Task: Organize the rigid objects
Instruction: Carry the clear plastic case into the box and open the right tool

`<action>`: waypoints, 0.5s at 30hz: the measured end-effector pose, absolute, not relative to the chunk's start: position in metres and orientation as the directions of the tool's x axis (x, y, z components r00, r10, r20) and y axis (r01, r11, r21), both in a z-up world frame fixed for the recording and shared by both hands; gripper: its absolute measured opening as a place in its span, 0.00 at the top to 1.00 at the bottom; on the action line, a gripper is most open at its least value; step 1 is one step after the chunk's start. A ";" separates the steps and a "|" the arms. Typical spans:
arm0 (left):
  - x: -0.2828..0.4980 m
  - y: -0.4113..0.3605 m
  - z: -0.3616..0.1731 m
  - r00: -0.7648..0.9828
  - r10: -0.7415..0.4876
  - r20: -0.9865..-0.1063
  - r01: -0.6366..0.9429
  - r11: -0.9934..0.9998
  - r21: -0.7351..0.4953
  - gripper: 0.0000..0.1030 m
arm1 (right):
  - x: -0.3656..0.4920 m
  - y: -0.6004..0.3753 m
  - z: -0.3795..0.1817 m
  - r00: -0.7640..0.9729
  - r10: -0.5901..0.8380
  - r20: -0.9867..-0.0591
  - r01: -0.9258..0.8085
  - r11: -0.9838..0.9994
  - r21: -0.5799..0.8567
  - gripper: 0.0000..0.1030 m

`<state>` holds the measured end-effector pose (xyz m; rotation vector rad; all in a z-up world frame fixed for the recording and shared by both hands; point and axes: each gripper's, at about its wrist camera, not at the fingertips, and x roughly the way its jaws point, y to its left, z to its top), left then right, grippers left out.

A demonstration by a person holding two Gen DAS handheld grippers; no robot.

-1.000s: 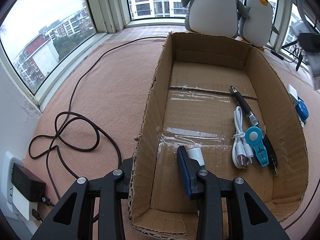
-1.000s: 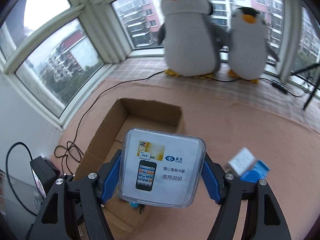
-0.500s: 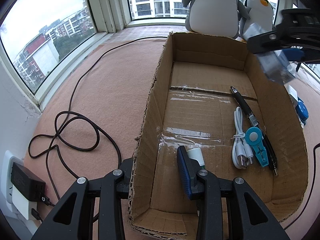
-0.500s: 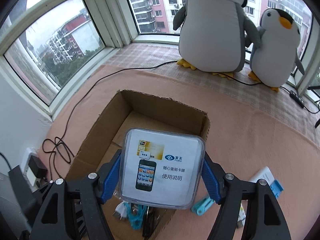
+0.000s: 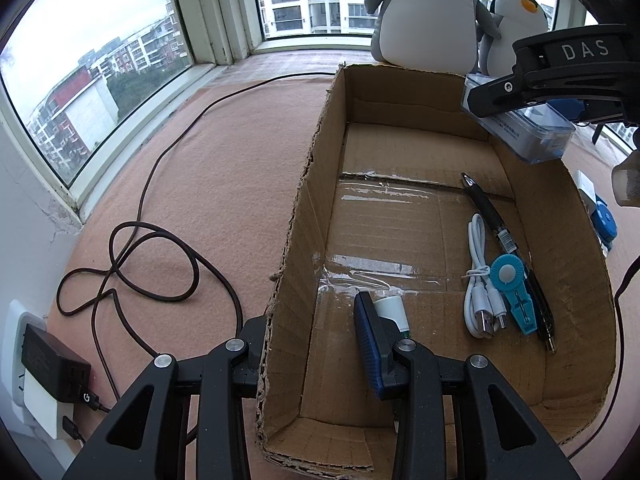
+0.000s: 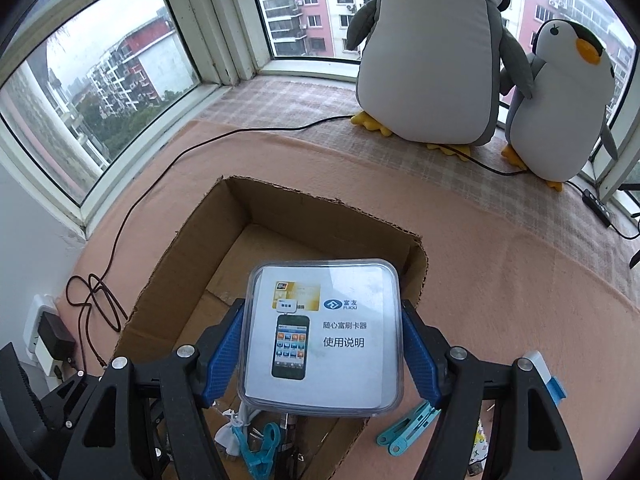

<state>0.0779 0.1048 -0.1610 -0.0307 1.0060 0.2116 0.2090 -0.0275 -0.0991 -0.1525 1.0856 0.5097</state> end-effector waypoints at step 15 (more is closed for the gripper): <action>0.077 0.105 -0.162 0.518 0.164 -0.839 -0.191 0.979 0.073 0.64 | 0.207 -0.038 -0.082 0.387 0.372 -0.844 -0.459 0.871 0.174 0.23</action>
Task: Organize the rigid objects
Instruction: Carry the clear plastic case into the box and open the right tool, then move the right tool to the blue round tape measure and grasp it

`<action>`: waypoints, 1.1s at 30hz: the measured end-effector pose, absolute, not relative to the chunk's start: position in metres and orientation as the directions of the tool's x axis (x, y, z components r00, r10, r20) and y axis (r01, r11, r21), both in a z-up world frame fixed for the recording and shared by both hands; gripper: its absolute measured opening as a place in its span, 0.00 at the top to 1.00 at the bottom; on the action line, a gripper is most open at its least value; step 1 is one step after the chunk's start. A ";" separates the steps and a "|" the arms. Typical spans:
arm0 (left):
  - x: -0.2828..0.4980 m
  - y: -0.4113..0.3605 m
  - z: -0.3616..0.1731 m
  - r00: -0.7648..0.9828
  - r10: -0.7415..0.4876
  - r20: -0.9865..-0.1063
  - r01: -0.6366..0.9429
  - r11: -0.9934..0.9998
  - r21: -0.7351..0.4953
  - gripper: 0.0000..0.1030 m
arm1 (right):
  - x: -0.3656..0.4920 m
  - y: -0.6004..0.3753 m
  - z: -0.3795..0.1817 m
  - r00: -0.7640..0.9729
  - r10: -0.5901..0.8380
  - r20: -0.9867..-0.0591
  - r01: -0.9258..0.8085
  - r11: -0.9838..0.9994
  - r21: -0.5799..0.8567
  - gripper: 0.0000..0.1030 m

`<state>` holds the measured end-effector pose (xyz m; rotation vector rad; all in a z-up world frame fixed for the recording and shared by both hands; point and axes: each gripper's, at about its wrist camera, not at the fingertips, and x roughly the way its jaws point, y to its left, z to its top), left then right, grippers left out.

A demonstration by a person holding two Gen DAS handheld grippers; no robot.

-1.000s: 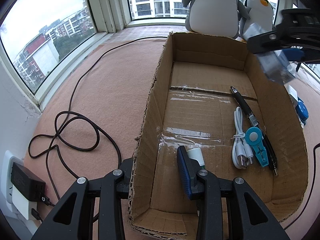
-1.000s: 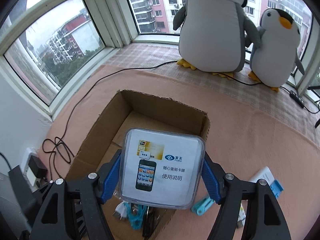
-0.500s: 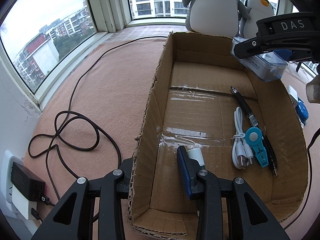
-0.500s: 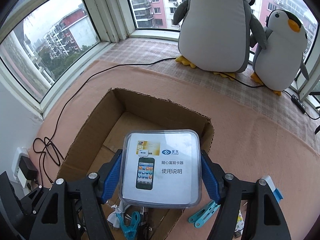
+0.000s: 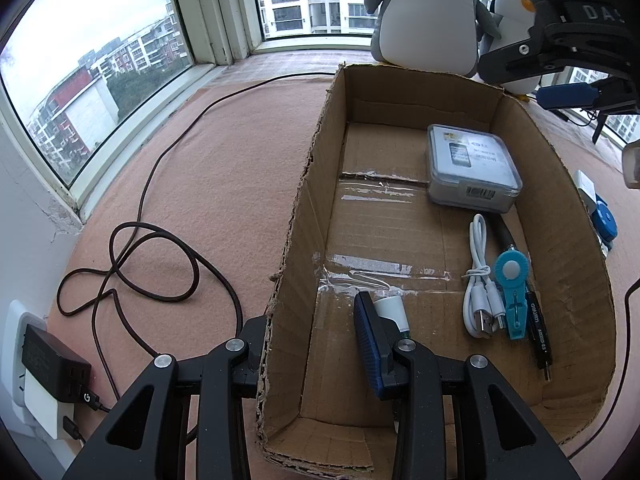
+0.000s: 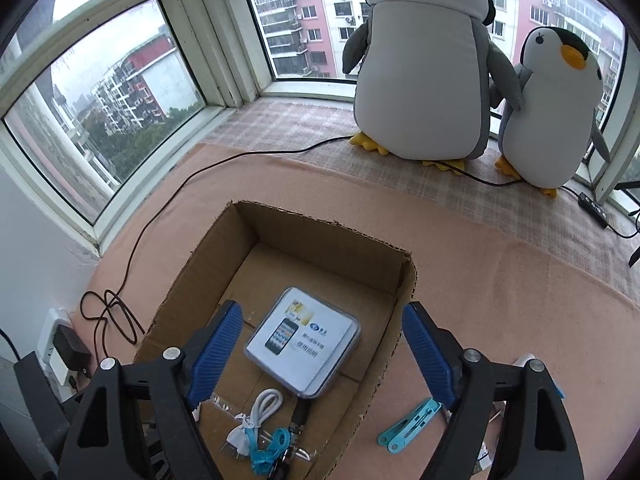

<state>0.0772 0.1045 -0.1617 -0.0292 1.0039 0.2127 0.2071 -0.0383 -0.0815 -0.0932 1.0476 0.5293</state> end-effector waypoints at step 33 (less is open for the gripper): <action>0.074 0.104 -0.162 0.519 0.167 -0.838 -0.185 0.979 0.081 0.64 | 0.164 -0.249 -0.083 0.398 0.342 -0.851 -0.148 0.940 0.309 0.23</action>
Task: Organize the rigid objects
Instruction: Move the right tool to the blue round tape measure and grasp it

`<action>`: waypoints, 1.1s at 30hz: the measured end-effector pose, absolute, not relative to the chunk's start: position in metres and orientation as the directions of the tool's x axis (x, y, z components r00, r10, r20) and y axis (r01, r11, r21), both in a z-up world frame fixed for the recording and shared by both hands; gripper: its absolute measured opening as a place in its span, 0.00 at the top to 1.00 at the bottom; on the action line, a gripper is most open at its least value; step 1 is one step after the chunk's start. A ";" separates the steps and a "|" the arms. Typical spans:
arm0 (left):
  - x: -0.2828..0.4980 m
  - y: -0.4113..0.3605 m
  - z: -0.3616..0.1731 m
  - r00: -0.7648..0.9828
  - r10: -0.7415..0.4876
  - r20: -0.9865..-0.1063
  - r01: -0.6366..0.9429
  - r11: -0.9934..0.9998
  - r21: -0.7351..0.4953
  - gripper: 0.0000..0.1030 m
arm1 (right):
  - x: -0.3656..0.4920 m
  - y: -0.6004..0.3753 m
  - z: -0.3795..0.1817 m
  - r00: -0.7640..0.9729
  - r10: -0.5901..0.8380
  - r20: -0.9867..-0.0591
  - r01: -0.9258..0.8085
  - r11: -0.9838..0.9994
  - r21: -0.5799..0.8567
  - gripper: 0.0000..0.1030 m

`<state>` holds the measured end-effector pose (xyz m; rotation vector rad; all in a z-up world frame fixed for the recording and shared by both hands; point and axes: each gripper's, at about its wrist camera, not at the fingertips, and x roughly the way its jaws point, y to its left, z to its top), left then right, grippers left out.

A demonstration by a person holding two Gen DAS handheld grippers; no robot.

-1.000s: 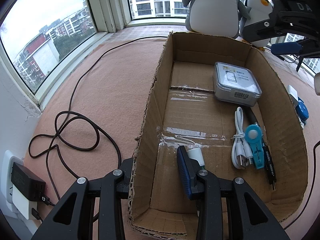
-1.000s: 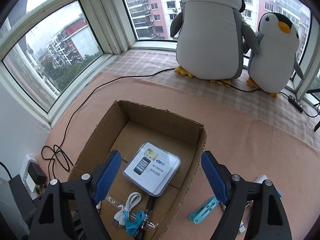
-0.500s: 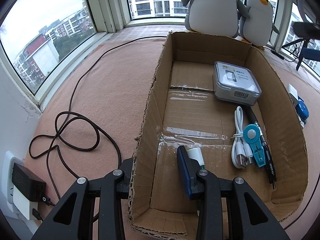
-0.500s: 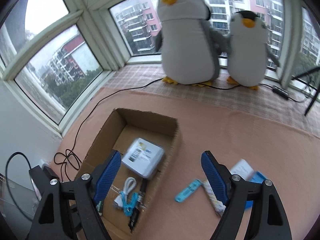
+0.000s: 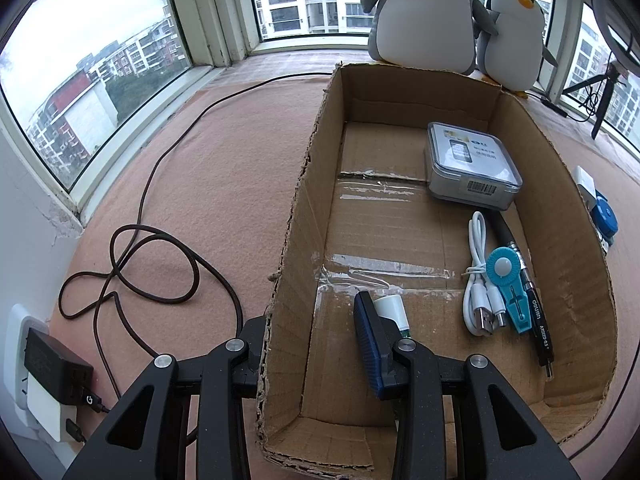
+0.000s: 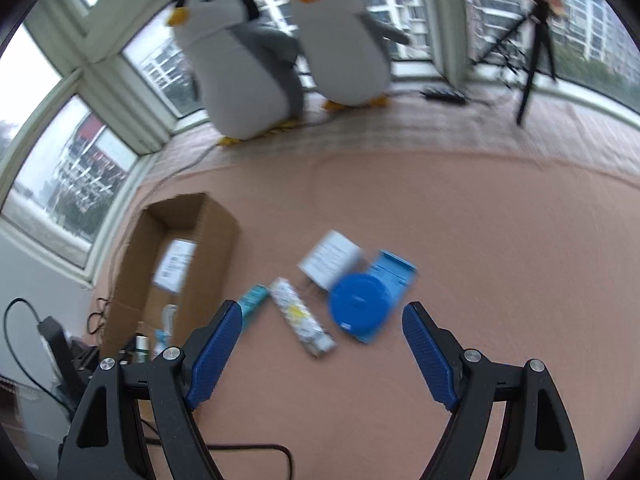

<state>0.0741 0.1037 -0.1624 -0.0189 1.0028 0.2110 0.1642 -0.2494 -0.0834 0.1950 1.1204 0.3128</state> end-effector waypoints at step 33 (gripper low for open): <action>0.074 0.103 -0.163 0.520 0.169 -0.838 -0.185 0.979 0.082 0.64 | 0.188 -0.214 -0.146 0.390 0.128 -0.912 -0.246 0.969 0.031 0.44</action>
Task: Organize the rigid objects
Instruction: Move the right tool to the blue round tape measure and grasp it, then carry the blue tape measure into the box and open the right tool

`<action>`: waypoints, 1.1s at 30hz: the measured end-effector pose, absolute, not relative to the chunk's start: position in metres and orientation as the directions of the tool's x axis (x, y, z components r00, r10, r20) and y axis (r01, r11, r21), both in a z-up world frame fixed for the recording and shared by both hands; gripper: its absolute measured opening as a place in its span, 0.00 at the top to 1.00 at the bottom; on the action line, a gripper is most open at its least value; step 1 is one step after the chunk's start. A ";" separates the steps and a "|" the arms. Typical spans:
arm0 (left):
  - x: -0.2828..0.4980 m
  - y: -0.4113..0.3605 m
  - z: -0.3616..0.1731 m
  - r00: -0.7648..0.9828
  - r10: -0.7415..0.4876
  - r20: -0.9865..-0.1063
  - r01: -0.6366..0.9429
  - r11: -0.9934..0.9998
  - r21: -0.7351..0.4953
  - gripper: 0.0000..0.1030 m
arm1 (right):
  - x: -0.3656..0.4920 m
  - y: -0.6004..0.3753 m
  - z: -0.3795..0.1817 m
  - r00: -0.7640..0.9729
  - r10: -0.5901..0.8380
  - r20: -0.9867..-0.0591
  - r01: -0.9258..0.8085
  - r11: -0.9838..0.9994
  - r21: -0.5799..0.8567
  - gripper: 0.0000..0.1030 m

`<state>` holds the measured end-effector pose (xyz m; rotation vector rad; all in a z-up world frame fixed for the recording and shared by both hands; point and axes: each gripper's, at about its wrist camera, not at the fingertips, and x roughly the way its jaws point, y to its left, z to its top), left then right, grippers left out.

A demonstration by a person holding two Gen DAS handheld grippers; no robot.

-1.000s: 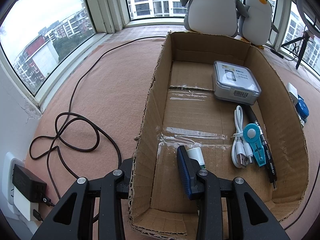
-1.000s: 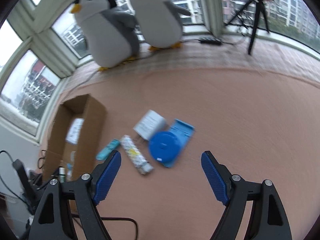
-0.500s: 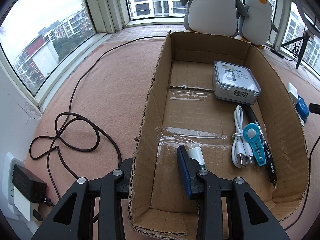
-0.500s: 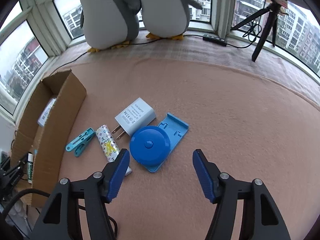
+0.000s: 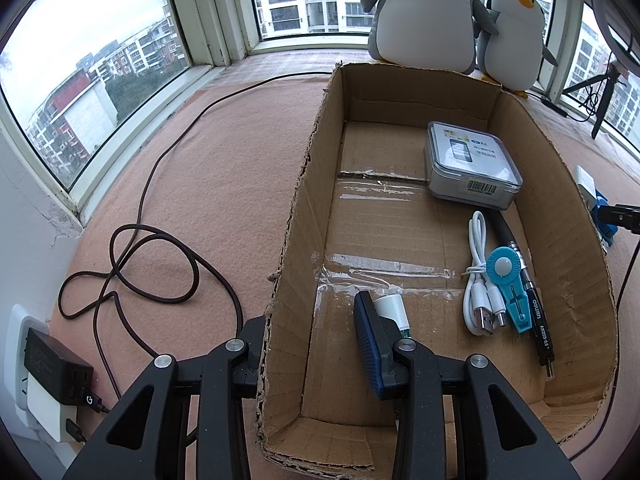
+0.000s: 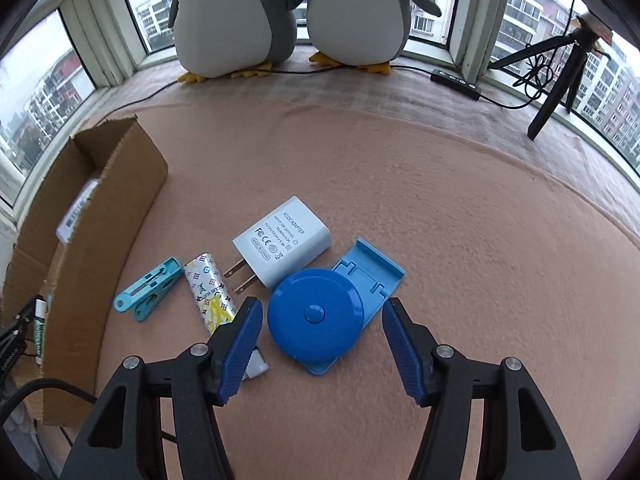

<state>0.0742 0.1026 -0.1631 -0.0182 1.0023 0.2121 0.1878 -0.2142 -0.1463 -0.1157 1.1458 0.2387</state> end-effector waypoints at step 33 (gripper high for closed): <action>0.074 0.101 -0.164 0.520 0.170 -0.837 -0.186 0.979 0.083 0.64 | 0.154 -0.269 -0.144 0.392 0.121 -0.912 -0.149 0.987 0.067 0.55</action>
